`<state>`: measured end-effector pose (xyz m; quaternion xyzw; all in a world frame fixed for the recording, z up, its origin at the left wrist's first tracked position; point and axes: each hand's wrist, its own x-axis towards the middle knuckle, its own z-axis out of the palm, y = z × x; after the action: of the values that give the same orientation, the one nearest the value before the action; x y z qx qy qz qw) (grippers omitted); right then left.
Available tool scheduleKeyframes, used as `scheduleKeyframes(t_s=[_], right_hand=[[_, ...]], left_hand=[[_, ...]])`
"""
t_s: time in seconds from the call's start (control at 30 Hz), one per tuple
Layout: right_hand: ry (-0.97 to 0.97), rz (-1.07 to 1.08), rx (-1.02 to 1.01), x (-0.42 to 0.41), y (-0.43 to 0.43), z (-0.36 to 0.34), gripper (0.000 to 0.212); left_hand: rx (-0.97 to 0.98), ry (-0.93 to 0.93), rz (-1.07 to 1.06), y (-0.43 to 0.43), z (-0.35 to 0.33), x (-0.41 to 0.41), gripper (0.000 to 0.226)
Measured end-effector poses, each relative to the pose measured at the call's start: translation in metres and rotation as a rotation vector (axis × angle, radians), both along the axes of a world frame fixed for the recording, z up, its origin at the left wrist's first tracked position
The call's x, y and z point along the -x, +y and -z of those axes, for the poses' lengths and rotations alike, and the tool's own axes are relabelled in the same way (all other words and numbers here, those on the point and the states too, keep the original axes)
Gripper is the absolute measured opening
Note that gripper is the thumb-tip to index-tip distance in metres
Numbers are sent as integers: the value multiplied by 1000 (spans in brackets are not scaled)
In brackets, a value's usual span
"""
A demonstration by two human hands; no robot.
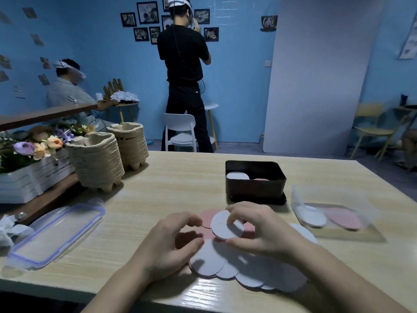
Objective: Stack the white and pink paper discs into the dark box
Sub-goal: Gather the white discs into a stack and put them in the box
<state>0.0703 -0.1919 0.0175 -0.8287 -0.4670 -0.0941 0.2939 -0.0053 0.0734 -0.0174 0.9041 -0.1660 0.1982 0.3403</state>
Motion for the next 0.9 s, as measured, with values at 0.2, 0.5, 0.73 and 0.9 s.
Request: scheduleKeyframes(t_s=[0.2, 0.5, 0.73, 0.9], right_hand=[[21, 97, -48, 13, -24, 15, 31], [-36, 91, -41, 29, -29, 26, 30], [-6, 105, -47, 26, -29, 26, 30], [24, 128, -49, 22, -29, 29, 32]], left_hand=[[-110, 42, 76, -10, -5, 9, 45], [-168, 90, 88, -14, -8, 15, 70], [-109, 111, 84, -12, -10, 16, 68], [-112, 22, 32, -12, -8, 16, 65]])
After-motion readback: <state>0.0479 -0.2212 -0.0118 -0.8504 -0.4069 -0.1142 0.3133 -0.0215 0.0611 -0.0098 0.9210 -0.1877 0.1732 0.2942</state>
